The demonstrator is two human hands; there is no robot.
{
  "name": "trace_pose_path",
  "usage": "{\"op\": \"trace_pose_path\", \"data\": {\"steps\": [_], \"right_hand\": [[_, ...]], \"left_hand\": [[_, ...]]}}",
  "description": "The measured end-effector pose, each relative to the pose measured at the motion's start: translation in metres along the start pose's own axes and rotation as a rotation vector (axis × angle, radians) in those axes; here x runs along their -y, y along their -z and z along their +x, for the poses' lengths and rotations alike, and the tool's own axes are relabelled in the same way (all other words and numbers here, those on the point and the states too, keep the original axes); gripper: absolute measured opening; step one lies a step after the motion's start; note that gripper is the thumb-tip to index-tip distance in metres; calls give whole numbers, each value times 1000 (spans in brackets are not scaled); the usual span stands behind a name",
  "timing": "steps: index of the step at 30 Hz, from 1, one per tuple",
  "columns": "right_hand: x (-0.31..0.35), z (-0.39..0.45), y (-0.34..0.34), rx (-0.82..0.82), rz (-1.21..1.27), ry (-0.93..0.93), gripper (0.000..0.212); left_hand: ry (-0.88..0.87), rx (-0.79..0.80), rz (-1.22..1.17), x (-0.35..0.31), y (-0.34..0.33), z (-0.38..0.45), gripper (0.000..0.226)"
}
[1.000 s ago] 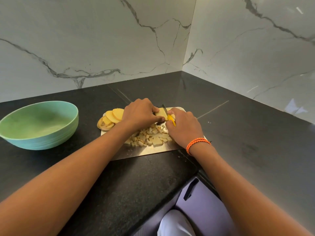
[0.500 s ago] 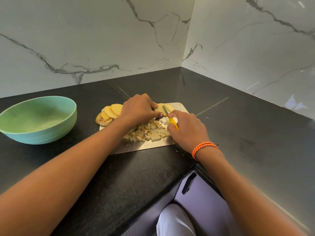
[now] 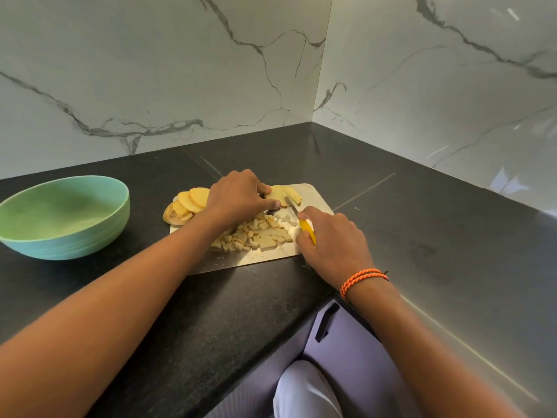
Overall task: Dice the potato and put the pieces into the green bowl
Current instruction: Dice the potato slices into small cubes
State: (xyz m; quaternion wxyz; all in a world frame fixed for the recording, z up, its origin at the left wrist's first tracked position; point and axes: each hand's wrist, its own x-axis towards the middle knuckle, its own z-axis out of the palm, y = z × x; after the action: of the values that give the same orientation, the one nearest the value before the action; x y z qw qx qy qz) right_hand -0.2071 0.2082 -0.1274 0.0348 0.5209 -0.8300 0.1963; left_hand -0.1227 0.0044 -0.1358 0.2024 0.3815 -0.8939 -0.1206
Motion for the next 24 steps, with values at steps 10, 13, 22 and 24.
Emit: {"op": "trace_pose_path", "data": {"steps": [10,13,22,24], "right_hand": [[-4,5,-2,-61,80,-32,41],[-1,18,-9,-122,167,-32,41],[14,53,-22,-101,162,-4,41],[14,54,-22,-113,157,2,41]], "left_hand": [[-1,3,16,1,1,1,49],[-10,14,15,2,2,1,45],[-22,-8,45,5,-1,4,47],[-23,-12,46,5,-1,4,46]]}}
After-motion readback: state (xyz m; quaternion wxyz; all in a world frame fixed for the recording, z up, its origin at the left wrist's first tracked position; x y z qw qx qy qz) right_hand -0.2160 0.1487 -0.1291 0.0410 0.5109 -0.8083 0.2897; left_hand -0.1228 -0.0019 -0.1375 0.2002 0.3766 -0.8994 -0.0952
